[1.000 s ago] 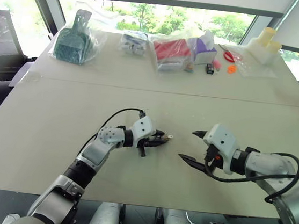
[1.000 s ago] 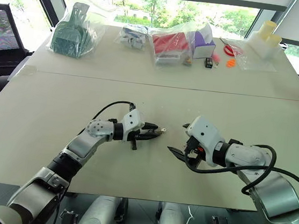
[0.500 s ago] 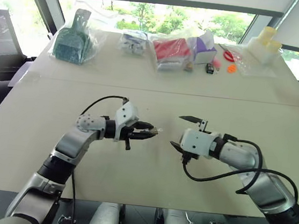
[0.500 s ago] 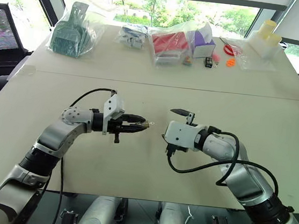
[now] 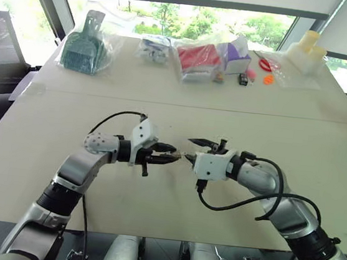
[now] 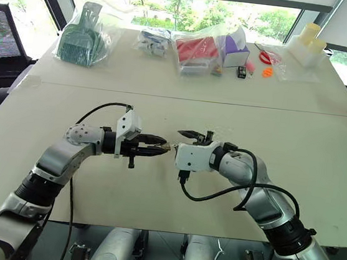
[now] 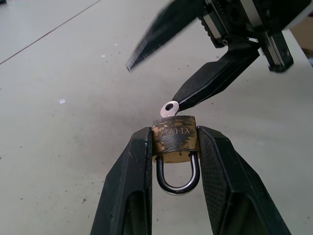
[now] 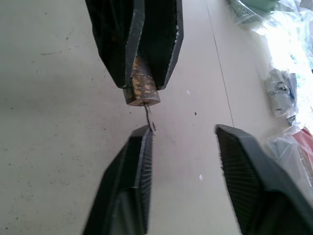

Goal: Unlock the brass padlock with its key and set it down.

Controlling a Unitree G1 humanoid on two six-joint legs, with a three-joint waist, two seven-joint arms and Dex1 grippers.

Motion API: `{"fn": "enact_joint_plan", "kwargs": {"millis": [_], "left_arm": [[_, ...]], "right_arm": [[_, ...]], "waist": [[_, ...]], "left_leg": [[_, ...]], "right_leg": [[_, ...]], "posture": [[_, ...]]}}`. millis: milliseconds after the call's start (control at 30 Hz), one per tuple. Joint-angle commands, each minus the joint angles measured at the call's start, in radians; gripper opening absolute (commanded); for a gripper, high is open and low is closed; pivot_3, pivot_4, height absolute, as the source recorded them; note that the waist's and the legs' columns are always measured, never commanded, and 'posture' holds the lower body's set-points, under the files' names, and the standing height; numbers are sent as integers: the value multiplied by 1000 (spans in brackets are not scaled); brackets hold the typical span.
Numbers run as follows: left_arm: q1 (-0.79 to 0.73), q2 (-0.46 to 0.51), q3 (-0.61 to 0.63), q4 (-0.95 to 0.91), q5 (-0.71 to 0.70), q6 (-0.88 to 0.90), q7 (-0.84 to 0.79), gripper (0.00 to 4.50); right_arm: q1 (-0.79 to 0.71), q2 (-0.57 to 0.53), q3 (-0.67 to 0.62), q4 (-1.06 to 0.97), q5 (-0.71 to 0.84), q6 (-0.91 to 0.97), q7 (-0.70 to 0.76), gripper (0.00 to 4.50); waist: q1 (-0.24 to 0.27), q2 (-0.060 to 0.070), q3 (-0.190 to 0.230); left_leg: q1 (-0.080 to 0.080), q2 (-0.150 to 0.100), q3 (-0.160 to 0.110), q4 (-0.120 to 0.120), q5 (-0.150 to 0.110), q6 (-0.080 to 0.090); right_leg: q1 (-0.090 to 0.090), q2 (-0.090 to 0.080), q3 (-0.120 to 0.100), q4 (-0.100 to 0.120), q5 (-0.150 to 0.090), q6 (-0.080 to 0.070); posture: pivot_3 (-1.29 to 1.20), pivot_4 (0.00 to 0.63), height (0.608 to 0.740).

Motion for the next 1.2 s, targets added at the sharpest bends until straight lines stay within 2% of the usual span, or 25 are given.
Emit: {"fn": "enact_joint_plan", "kwargs": {"millis": [33, 367, 600, 700, 900, 1033, 1067, 1133, 1200], "left_arm": [[-4, 8, 7, -37, -16, -12, -13, 742], [-12, 17, -2, -44, 16, -66, -16, 742], [3, 28, 6, -59, 6, -62, -14, 742], [11, 36, 8, -71, 0, -58, -12, 742], [5, 37, 11, -70, -3, -52, -8, 742], [-2, 35, 6, -58, 2, -59, -7, 742], [-4, 35, 4, -55, 4, -61, -7, 742], [-5, 34, 2, -52, 6, -63, -7, 742], [-5, 33, -1, -51, 8, -65, -7, 742]], "right_arm": [[-28, 18, -22, -12, -12, -23, 1, 31], [-74, 27, -18, 18, 15, -56, 100, 31], [-103, -12, -38, 117, -64, -141, 76, 31], [-98, -6, -44, 120, -67, -152, 67, 882], [-71, 15, -36, 78, -48, -131, 91, 3873], [-64, 28, -36, 56, -36, -116, 114, 3873], [-63, 30, -37, 54, -35, -113, 118, 3214], [-62, 35, -38, 47, -33, -107, 121, 2363], [-60, 39, -39, 42, -32, -101, 122, 1201]], "waist": [[0, 0, 0], [0, 0, 0], [0, 0, 0], [-1, 0, 0], [0, 0, 0], [0, 0, 0], [0, 0, 0], [0, 0, 0], [0, 0, 0]], "left_leg": [[0, 0, 0, 0, 0, 0], [0, 0, 0, 0, 0, 0], [0, 0, 0, 0, 0, 0], [0, 0, 1, 0, 0, 0], [0, 0, 1, 0, 0, 0], [0, 0, 1, 0, 0, 0], [0, 0, 0, 0, 0, 0], [0, 0, 0, 0, 0, 0], [0, 0, 0, 0, 0, 0]], "right_leg": [[0, 0, 0, 0, 0, 0], [0, 0, 0, 0, 0, 0], [0, 0, 0, 0, 0, 0], [0, 0, 0, 0, 0, 0], [0, 0, 0, 1, 0, 0], [0, 0, 0, 1, 2, 3], [0, 0, 0, 1, 2, 3], [0, 0, 0, 1, 2, 3], [0, 0, 0, 1, 2, 3]], "posture": [[0, 150, 740], [0, 150, 740], [0, 150, 740], [0, 150, 740], [0, 150, 740], [0, 150, 740], [0, 150, 740], [0, 150, 740], [0, 150, 740]]}}
